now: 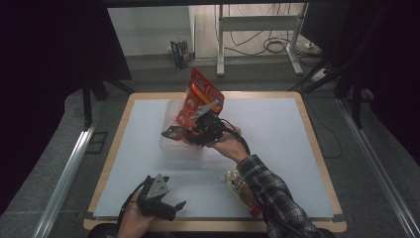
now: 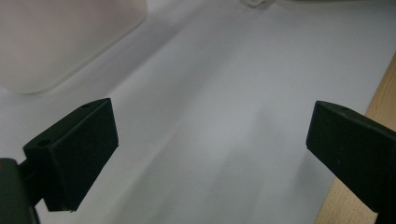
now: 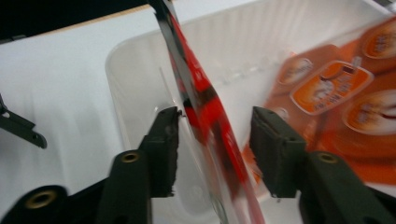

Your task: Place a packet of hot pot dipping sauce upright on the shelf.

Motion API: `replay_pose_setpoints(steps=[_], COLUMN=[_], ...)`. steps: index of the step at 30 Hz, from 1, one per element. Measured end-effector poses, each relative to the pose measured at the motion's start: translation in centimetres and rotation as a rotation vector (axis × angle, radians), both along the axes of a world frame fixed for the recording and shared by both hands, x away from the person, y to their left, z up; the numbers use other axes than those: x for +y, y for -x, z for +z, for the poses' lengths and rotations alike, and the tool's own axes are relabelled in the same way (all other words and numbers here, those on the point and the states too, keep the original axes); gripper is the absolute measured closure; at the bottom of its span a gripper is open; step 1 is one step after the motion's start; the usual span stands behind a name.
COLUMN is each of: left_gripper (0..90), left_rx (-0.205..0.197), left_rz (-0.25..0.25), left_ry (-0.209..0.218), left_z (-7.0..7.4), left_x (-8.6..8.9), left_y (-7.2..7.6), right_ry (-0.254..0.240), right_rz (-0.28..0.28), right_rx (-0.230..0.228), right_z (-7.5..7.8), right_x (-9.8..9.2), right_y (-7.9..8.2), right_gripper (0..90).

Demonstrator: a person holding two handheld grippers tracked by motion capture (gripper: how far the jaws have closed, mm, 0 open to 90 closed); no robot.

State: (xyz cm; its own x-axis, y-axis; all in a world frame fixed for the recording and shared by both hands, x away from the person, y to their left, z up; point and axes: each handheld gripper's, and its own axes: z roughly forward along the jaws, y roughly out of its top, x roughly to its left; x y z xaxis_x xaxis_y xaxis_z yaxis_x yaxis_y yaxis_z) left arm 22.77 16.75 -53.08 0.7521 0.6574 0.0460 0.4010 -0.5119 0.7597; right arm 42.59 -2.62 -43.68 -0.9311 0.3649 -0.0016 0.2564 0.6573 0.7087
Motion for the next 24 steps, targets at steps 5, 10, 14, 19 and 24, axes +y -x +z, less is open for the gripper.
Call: replay_pose_setpoints(steps=[5,10,14,19,24], left_gripper=[2.1,2.1,2.1,2.1,2.1], left_rx=[-0.002,-0.006,-0.004,-0.003,-0.003], left_rz=[0.002,0.004,0.003,0.003,0.003], left_ry=[0.003,0.002,0.001,0.001,-0.001], left_z=[0.0,0.0,0.0,0.0,0.0], left_x=[0.0,0.0,-0.1,-0.1,-0.1], left_y=[0.0,0.0,0.0,0.0,0.0], right_ry=[0.004,0.027,0.056,0.068,0.073], right_rz=[-0.016,-0.036,-0.050,-0.053,-0.055], right_rx=[0.002,0.032,0.027,0.027,0.016], right_z=[0.5,0.6,0.3,-0.1,-0.3], right_x=[-1.6,-3.4,-4.5,-5.3,-5.0], right_y=[0.1,0.5,0.8,0.9,0.8], right_gripper=[47.2,59.0,68.7,85.1,88.6])
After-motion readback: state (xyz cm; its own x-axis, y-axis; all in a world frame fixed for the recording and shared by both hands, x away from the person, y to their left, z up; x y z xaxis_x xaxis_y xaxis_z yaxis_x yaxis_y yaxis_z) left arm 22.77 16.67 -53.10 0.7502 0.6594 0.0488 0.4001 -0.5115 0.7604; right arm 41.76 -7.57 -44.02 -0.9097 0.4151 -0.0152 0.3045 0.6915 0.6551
